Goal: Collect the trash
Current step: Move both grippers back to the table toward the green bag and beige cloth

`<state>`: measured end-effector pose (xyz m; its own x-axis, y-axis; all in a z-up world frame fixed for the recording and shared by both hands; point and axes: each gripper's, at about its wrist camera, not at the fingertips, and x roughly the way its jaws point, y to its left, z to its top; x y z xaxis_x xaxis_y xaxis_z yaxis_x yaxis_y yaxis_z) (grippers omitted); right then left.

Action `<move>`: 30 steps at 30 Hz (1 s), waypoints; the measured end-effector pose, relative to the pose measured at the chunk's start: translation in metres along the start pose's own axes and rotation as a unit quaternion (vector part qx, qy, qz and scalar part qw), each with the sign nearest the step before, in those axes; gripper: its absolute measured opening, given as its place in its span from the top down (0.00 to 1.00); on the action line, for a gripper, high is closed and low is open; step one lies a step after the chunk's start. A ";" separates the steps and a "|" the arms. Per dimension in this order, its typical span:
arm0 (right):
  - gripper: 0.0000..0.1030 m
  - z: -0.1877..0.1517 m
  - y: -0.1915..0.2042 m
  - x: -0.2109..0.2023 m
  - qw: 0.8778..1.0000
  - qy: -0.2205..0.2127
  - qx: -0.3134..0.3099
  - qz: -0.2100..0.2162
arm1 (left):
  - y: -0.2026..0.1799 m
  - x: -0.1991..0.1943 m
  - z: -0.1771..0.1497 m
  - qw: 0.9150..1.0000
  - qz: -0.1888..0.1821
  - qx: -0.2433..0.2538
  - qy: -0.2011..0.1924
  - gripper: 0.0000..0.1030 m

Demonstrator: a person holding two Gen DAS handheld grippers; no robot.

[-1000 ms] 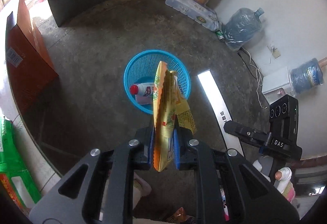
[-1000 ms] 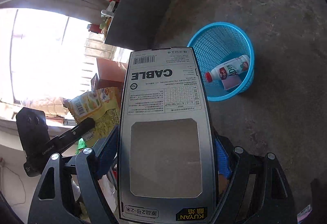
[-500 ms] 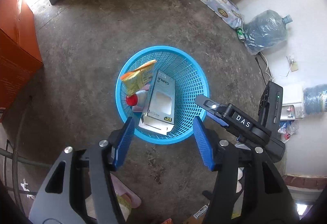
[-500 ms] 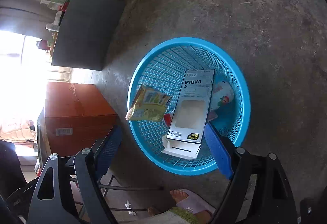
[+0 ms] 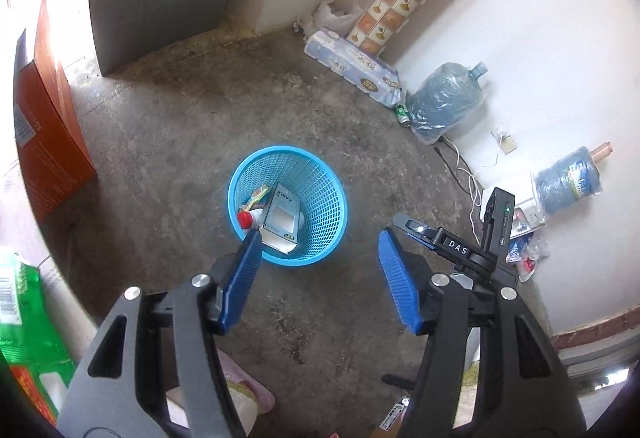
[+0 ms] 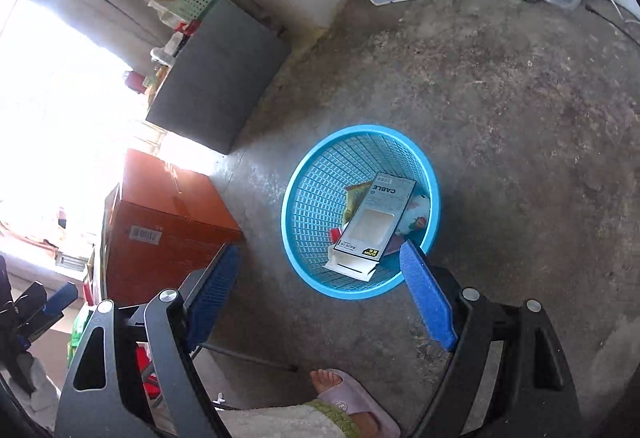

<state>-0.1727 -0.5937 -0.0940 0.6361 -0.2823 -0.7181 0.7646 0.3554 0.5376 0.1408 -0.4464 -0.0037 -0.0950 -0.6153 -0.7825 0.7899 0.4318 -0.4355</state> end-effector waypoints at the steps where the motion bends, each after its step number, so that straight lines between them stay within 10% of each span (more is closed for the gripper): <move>1: 0.22 -0.005 0.012 -0.015 1.000 -0.010 -0.021 0.004 | -0.004 -0.019 -0.010 1.000 0.001 0.008 -0.014 0.40; 8: 0.22 -0.048 0.103 -0.089 0.987 -0.028 -0.152 0.051 | -0.005 -0.142 -0.099 0.992 0.017 0.030 -0.123 0.34; 17: 0.20 -0.113 0.240 -0.097 0.952 0.046 -0.226 0.202 | 0.069 -0.235 -0.211 0.966 0.105 -0.071 -0.225 0.32; 23: 0.20 -0.157 0.310 -0.032 0.928 0.166 -0.142 0.303 | 0.130 -0.271 -0.268 0.940 0.144 -0.157 -0.265 0.32; 30: 0.20 -0.199 0.340 0.061 0.925 0.228 0.045 0.300 | 0.176 -0.288 -0.302 0.923 0.149 -0.212 -0.286 0.32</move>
<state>0.1049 -0.3131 -0.0427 0.8548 0.3540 -0.3795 0.3072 0.2443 0.9198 0.1237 0.0062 0.0106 0.5196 -0.6225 -0.5853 0.4103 0.7826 -0.4681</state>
